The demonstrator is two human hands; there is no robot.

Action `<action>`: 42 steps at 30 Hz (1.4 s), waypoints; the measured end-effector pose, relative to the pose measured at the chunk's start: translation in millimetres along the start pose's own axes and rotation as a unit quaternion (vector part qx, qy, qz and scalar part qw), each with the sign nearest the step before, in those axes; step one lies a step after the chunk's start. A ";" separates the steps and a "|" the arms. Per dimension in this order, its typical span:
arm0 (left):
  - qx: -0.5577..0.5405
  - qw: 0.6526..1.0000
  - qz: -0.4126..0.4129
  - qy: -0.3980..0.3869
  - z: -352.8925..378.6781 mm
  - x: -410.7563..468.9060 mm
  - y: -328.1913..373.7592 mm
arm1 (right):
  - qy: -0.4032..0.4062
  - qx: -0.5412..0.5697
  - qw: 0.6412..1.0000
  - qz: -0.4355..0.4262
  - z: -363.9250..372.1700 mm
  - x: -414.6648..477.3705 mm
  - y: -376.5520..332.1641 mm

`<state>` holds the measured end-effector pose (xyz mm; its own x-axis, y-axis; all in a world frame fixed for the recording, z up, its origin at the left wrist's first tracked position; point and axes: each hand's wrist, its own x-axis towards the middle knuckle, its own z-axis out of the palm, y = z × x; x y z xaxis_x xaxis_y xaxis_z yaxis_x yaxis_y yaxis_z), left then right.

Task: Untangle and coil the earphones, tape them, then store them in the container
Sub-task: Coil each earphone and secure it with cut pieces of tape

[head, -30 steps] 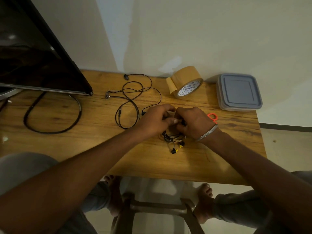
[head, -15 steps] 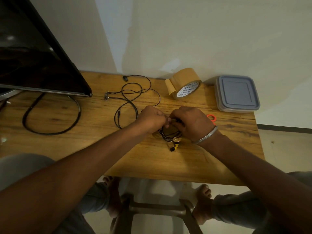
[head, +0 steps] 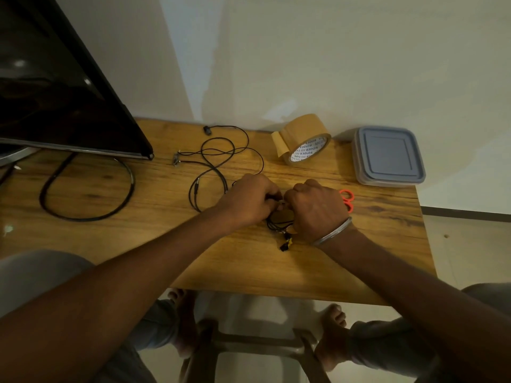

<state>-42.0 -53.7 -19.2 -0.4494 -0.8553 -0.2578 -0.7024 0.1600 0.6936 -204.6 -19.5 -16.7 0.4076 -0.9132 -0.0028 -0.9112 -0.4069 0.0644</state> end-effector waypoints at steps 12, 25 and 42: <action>0.194 0.973 0.071 0.101 21.3 -10.0 0.0 | -0.114 0.282 0.945 0.119 8.6 3.4 19.0; 0.168 0.971 0.001 0.168 -32.7 -14.4 2.8 | -0.062 0.167 0.978 0.108 -8.2 3.6 17.9; -0.047 0.970 -0.119 0.205 -35.9 -59.6 -1.0 | 0.041 0.270 0.959 0.071 -45.8 -25.2 -1.2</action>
<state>5.3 -20.5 19.6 -0.0091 -0.9897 -0.1428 -0.6978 -0.0960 0.7098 -211.0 5.2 29.0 0.2599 -0.9645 0.0467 -0.8473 -0.2510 -0.4680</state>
